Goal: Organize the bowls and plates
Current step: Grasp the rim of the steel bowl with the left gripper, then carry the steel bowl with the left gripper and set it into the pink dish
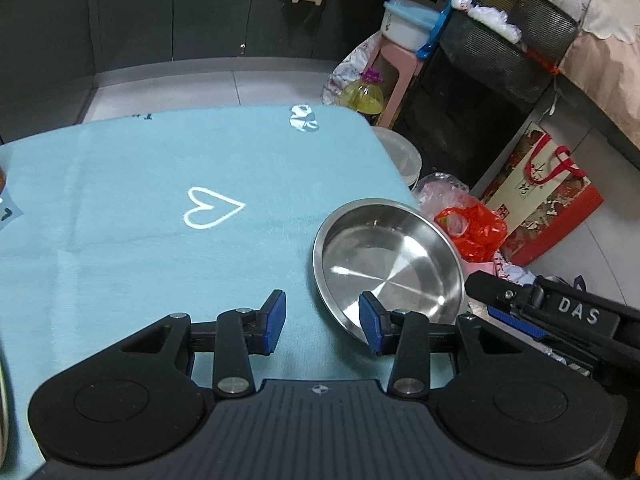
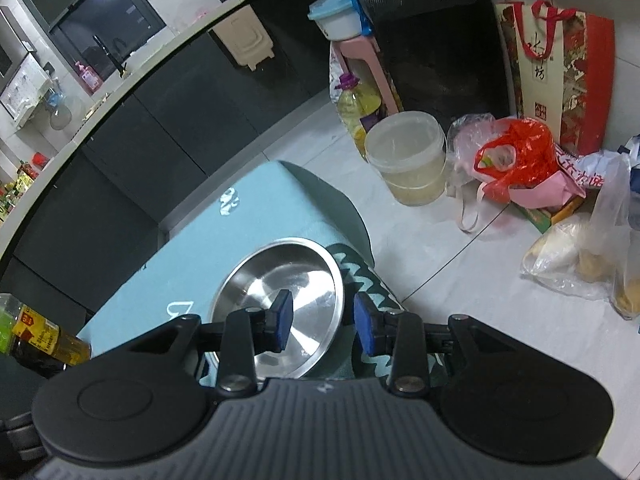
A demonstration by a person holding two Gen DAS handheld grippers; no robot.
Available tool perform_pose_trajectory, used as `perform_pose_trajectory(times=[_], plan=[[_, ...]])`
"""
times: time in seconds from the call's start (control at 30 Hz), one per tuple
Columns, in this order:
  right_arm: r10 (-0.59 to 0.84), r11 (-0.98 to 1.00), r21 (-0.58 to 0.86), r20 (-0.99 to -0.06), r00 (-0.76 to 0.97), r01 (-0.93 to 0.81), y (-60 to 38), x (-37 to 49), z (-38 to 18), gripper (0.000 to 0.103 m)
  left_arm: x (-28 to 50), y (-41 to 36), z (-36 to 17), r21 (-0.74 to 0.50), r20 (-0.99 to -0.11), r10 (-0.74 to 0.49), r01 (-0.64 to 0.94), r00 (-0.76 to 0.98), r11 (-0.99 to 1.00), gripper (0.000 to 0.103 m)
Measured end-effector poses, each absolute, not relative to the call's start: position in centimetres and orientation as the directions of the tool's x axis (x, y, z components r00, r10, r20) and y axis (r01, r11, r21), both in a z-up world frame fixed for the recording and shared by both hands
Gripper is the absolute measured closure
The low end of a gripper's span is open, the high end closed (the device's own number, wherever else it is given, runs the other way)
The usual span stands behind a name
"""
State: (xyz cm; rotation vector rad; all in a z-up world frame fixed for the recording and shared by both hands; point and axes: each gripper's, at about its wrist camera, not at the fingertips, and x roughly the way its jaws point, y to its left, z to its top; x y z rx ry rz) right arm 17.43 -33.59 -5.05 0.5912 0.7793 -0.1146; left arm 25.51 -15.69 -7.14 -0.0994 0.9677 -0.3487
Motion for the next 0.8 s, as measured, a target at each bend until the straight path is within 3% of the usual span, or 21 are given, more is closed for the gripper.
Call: perform_pose_trajectory(times=[0.63,0.73,0.77,0.8], plan=[[0.128,0.847,0.435,-0.724,0.678,0.306,-33.7,18.8,-7.2,0.068,27.2,-17.6,-9.3,-0.207,-0.805,-0.303,0.237,0.51,0.949,0.065],[0.118,0.854,0.423,-0.724,0.679,0.303,-33.5,18.8,-7.4,0.068,27.2,-17.8,-9.4,-0.201,-0.795,-0.313,0.261,0.52,0.944,0.069],[0.118,0.858,0.419,-0.724,0.68,0.297,-33.4,18.8,-7.4,0.07,27.1,-17.9,-9.4,-0.2,-0.793,-0.32,0.276,0.518,0.94,0.08],[0.12,0.862,0.417,-0.721,0.682,0.289,-33.3,18.8,-7.4,0.077,27.1,-18.0,-9.4,-0.196,-0.796,-0.324,0.288,0.511,0.937,0.083]])
